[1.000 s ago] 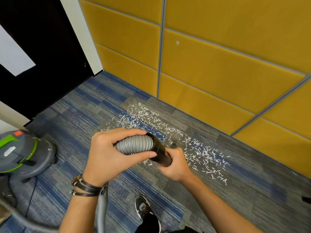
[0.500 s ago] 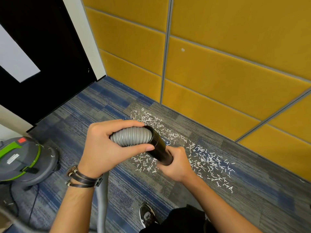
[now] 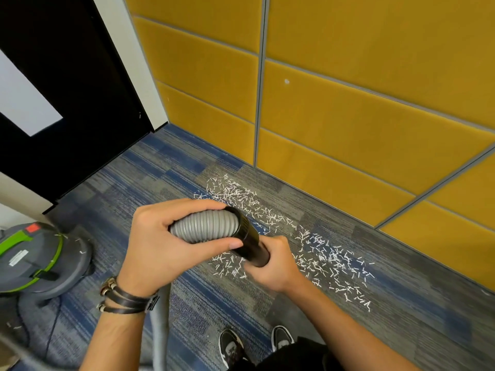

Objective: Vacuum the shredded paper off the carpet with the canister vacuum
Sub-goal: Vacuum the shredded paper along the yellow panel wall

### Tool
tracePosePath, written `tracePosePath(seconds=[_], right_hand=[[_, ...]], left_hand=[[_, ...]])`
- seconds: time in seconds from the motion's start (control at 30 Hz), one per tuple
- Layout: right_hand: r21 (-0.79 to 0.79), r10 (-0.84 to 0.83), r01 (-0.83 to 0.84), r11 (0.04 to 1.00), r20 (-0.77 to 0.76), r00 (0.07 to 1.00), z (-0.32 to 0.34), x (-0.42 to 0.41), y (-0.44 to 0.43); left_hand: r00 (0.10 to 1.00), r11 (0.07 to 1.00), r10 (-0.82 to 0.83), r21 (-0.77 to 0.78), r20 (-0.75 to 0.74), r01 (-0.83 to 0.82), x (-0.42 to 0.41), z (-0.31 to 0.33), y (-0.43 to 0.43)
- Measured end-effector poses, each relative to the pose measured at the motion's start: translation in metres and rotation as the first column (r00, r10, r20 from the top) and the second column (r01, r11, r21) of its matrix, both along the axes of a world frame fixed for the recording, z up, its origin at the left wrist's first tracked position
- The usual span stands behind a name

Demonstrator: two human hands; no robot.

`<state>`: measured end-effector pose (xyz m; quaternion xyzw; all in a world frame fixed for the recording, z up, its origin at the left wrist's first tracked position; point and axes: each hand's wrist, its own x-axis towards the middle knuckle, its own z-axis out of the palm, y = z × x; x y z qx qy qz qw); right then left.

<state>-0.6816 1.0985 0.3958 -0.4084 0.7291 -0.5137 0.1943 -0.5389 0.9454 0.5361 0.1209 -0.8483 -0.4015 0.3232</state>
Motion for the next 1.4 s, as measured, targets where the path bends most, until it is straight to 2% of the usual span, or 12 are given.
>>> tracePosePath(seconds=[0.13,0.37,0.53,0.73,0.9,1.1,1.4], right_hand=[[0.027,0.049,-0.049,0.998,-0.009,0.999,0.003,-0.023,-0.002],[0.173,0.116,-0.114,0.978,0.001,0.993,-0.016,-0.062,0.029],[0.114,0.061,-0.063,0.992,0.015,0.998,-0.015,-0.075,0.056],[0.093,0.099,-0.099,0.991,-0.002,0.995,-0.014,-0.104,0.053],[0.130,0.179,-0.177,0.976,-0.005,0.984,-0.018,-0.117,0.061],[0.148,0.121,-0.119,0.982,-0.007,0.993,-0.027,-0.128,0.099],[0.126,0.117,-0.117,0.985,0.008,0.993,-0.023,-0.111,0.100]], left_hand=[[0.999,0.999,0.046,-0.024,0.005,-0.046,-0.009,-0.005,0.006],[0.992,0.994,0.070,0.075,0.103,-0.078,-0.040,-0.033,0.031],[0.995,0.995,0.068,0.067,0.072,-0.072,-0.056,-0.032,0.053],[0.989,0.993,0.116,-0.028,0.089,-0.114,-0.078,-0.032,0.069],[0.987,0.991,0.119,0.046,0.105,-0.124,-0.089,-0.041,0.079],[0.989,0.990,0.093,0.095,0.119,-0.104,-0.103,-0.043,0.101],[0.983,0.992,0.126,0.007,0.136,-0.128,-0.088,-0.023,0.113]])
